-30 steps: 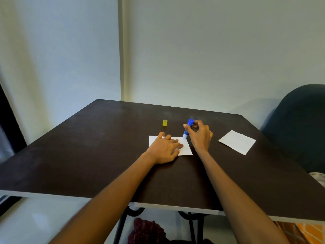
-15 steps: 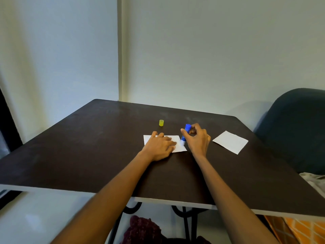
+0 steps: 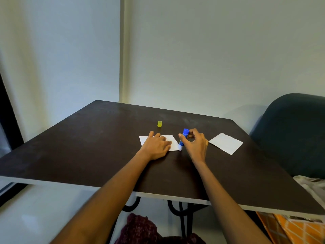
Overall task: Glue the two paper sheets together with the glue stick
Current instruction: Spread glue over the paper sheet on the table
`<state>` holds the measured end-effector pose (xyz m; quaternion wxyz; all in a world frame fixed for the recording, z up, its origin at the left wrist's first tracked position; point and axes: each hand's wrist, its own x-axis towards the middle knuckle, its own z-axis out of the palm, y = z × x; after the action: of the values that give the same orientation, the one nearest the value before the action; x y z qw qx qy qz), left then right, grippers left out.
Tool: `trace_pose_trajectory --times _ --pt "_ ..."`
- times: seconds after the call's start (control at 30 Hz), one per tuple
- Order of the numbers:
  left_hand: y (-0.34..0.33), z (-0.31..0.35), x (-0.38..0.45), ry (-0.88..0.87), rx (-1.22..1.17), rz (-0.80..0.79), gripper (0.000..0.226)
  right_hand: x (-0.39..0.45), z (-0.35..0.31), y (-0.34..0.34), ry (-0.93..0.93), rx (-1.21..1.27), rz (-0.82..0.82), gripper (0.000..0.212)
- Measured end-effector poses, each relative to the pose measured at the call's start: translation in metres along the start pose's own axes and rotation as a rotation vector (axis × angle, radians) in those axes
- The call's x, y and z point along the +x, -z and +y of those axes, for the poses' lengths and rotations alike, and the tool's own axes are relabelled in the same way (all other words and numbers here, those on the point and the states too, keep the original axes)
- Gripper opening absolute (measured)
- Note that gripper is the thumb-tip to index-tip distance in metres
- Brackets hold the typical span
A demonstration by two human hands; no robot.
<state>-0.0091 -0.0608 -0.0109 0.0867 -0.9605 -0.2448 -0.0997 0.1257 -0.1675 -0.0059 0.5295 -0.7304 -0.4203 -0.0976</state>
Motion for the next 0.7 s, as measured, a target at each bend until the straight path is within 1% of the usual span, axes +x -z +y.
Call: trace_pose_trajectory --times 0.1,0.3,0.5,0.7 --pt "0.0 0.0 0.0 -0.007 0.002 0.011 0.046 0.002 0.0 -0.001 -0.008 0.022 0.041 0.024" --pt "-0.003 -0.001 0.001 -0.016 -0.017 0.041 0.044 0.013 -0.001 -0.011 -0.024 0.067 0.057 0.03" --pt "-0.005 -0.003 0.002 -0.018 -0.032 0.041 0.043 0.022 0.0 -0.023 0.015 -0.025 -0.035 0.032" --pt "-0.003 -0.001 0.002 -0.002 -0.048 0.041 0.044 0.018 0.004 -0.02 0.001 -0.039 0.023 0.024"
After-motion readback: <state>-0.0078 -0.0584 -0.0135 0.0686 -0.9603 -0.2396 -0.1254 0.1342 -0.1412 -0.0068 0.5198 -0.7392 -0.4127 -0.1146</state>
